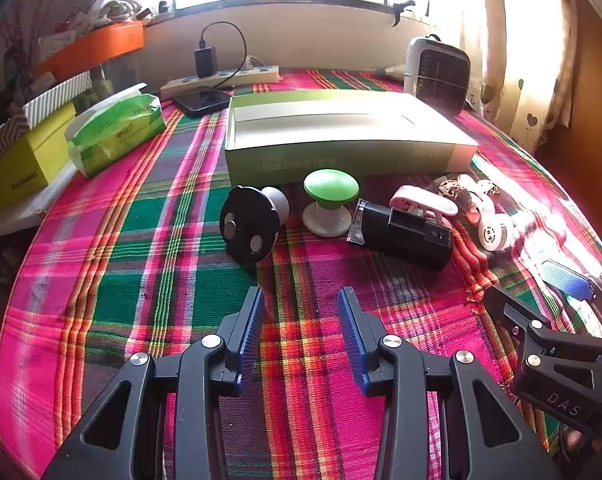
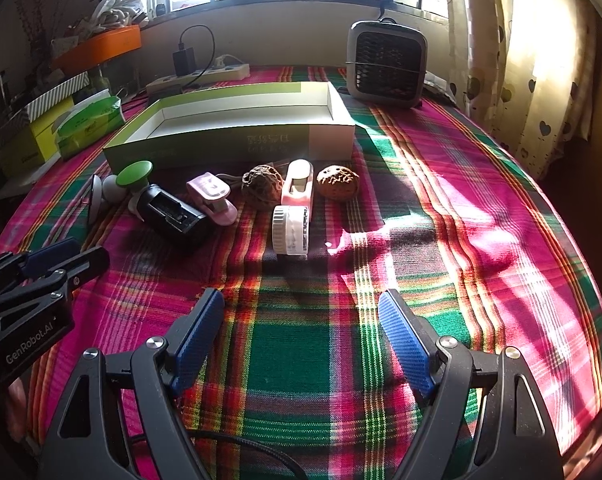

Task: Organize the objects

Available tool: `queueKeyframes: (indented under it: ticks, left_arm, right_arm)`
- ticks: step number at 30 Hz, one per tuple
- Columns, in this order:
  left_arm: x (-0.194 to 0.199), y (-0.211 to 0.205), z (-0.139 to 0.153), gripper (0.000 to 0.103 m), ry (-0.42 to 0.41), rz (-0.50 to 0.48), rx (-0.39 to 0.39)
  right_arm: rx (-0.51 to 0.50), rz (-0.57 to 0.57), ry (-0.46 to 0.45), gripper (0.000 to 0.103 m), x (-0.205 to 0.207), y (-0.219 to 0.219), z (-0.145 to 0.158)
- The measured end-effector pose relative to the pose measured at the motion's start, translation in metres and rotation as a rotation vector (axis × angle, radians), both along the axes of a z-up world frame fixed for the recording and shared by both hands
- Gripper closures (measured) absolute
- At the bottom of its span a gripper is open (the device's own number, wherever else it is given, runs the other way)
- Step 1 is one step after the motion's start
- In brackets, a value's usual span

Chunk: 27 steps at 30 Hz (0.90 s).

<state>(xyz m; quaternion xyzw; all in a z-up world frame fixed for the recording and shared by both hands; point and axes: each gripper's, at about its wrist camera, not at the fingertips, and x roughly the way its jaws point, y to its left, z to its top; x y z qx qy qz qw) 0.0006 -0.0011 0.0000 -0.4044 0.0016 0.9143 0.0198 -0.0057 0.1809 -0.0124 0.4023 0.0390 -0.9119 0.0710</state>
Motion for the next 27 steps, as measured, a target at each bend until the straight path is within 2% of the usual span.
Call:
queueKeyframes:
  ticks: [13,19,27]
  left_arm:
    - [0.002,0.003,-0.002,0.066,0.009,0.015,-0.007]
    - [0.004,0.001,-0.002,0.066,0.004,-0.03,-0.012]
    - [0.005,-0.015,0.0,0.067,-0.017,-0.076,0.053]
  right_arm:
    - [0.001,0.01,0.002,0.023,-0.001,-0.002,-0.001]
    - [-0.004,0.044,-0.007,0.023,-0.002,0.001,0.0]
    - [-0.015,0.098,-0.014,0.023,-0.008,0.006,-0.001]
